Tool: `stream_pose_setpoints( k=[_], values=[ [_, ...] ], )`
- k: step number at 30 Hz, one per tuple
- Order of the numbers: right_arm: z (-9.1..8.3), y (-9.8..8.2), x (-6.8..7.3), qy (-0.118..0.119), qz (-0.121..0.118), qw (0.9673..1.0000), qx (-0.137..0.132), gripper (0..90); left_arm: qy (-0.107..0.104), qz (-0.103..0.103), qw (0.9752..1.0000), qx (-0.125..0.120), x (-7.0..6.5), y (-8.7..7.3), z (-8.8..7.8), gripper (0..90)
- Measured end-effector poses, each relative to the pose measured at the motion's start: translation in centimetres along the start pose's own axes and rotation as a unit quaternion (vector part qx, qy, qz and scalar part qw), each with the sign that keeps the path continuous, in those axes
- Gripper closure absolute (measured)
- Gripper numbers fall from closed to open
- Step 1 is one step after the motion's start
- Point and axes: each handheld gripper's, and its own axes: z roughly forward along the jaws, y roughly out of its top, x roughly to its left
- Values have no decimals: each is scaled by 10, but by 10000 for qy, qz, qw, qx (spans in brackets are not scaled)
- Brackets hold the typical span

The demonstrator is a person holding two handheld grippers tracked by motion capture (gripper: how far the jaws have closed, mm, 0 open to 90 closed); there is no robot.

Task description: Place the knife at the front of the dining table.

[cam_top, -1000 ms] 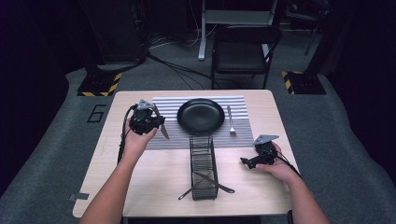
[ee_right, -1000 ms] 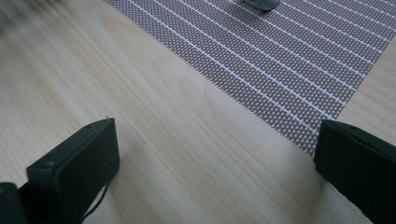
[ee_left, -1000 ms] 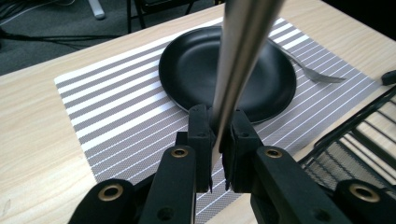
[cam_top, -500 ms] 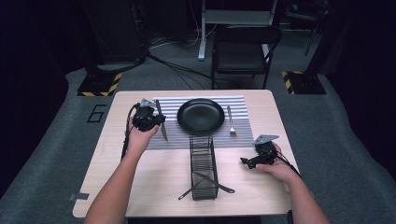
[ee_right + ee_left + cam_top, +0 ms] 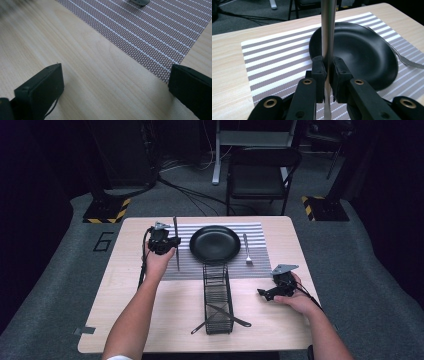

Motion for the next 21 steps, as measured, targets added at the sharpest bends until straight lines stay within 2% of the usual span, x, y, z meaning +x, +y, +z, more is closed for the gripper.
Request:
stream_pose_setpoints(
  k=[1,4,6,7,8,9,10,12,13,14,19,21],
  values=[
    [0,0,0,2,2,10000,0,0,-22,-108,9999,-11,2,0,2,819],
    [0,0,0,12,-9,10000,-4,0,51,-177,9998,-49,3,-1,5,819],
    [0,0,0,10,-9,10000,-7,0,44,-268,9996,-52,5,-1,7,818],
    [0,0,0,11,-2,10000,-4,0,112,-360,9993,-75,6,-1,9,818],
    [0,0,0,11,-2,10000,-4,0,112,-360,9993,-75,6,-1,9,819],
    [0,0,0,11,-13,10000,-7,0,109,-498,9987,-97,9,-2,11,819],
    [0,0,0,11,-13,10000,-7,0,109,-498,9987,-97,9,-2,11,820],
    [0,0,0,9,-16,10000,-8,0,138,-611,9980,-129,11,-2,14,820],
    [0,0,0,10,-15,10000,-8,0,148,-736,9970,-183,14,-3,17,820],
    [0,0,0,10,-15,10000,-8,0,148,-736,9970,-183,14,-3,17,820],
    [0,0,0,11,-14,10000,-6,0,171,-1060,9939,-251,22,-6,25,820],
    [0,0,0,12,-14,10000,-6,0,176,-1110,9934,-214,24,-5,29,820]
  ],
)
